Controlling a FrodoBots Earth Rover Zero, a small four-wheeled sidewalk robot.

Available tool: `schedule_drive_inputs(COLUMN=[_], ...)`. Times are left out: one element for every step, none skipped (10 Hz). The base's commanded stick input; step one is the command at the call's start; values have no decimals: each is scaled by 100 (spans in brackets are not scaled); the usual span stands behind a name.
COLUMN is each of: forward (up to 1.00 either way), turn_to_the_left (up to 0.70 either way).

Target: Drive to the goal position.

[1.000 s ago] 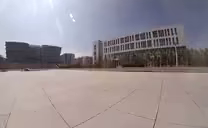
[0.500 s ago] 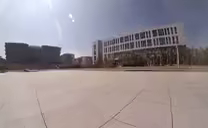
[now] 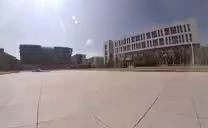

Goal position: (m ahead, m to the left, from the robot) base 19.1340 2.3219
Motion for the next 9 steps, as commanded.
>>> schedule_drive_inputs(forward=[70,70,70,70,70,70,70,70,70], turn_to_the_left=[37,37,2,2,2,2,2,2,2])
